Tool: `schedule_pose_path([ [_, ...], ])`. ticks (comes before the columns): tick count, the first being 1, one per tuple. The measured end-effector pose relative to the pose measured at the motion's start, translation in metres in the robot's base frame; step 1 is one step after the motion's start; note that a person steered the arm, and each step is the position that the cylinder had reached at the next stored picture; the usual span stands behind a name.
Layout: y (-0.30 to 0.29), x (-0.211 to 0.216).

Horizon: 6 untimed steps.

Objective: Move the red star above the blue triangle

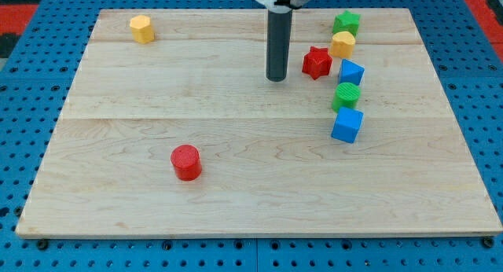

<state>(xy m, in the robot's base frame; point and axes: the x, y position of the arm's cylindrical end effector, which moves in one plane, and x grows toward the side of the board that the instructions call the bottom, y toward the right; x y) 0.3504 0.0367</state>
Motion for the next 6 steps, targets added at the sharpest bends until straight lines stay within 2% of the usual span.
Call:
schedule_pose_path([
  [1, 0.018, -0.015],
  [4, 0.063, -0.025],
  [6, 0.074, -0.036],
])
